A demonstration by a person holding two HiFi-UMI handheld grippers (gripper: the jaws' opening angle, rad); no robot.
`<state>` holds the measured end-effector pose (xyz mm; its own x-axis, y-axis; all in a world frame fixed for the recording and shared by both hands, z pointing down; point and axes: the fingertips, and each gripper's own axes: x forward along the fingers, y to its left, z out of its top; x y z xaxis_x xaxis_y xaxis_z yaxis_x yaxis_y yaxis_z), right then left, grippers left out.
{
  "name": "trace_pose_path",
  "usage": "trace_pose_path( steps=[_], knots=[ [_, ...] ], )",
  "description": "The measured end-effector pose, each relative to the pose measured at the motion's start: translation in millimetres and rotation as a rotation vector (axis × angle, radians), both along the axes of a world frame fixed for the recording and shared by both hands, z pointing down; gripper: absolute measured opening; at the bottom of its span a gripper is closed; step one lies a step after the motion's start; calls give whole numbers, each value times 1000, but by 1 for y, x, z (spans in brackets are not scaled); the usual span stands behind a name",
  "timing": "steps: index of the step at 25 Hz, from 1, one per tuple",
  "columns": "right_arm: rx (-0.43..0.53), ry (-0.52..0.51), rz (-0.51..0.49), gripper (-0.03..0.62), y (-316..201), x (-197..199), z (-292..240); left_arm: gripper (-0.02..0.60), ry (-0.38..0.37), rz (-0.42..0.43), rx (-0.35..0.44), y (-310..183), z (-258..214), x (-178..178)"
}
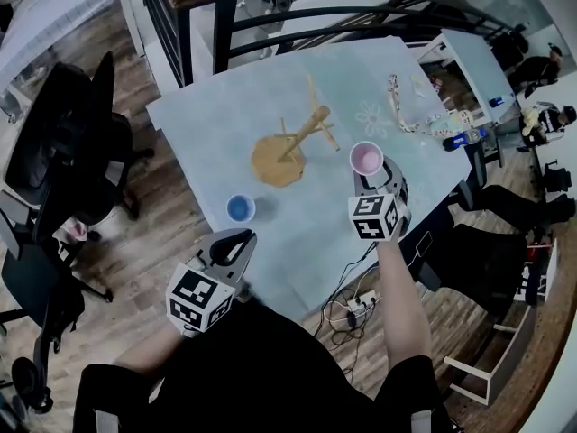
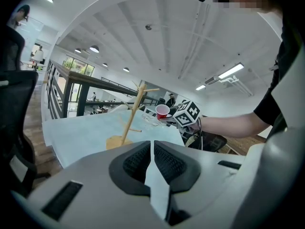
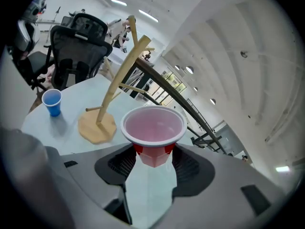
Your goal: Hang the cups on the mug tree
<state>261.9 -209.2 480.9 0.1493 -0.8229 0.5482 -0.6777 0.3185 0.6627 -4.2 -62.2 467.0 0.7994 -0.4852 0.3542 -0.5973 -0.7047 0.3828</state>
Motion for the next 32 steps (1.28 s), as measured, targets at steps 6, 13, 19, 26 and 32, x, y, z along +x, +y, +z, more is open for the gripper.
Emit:
trace_pose_path(
  steps=[6, 13, 19, 26, 32],
  knots=[
    [-4, 69, -31, 259, -36, -7, 8, 34, -8, -62, -23, -6, 11, -20],
    [19, 237, -111, 259, -64, -30, 9, 34, -8, -109, -46, -5, 18, -35],
    [74, 358, -206, 259, -70, -61, 4, 34, -8, -132, -56, 0, 22, -43],
    [110, 519, -294, 259, -63, -83, 7, 34, -7, -154, -60, 3, 24, -51],
    [115, 546, -303, 259, -61, -86, 9, 34, -8, -163, -67, 4, 28, -54]
  ],
)
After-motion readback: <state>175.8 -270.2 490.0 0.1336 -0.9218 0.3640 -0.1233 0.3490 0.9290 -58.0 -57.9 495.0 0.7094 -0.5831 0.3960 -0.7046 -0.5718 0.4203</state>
